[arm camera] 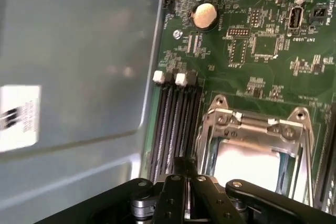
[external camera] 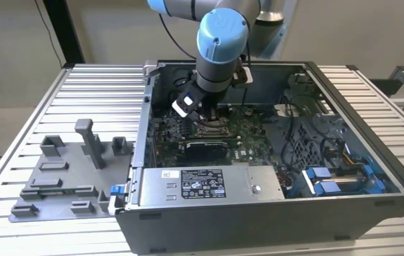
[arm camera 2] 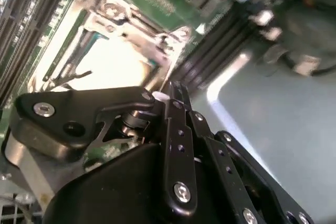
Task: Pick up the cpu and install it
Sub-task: 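Install the first cpu locking lever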
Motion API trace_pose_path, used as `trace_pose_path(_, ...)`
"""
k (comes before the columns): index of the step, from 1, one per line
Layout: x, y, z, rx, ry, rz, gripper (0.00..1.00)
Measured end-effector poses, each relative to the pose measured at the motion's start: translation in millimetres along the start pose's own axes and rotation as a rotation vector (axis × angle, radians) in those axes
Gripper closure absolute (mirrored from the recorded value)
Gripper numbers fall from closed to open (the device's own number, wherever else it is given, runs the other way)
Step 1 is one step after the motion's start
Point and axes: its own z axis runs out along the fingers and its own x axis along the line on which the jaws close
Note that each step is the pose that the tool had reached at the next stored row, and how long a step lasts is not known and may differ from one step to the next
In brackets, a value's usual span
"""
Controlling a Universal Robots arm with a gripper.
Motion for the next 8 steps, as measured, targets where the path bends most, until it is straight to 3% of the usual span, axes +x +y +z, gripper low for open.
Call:
trace_pose_path(5,1.9,-21.6,-3.9,-0.0062,-0.0007,-0.003,1.00)
trace_pose_path(8,1.8,-22.5,-3.6,-0.0090,-0.0011,-0.005,1.00)
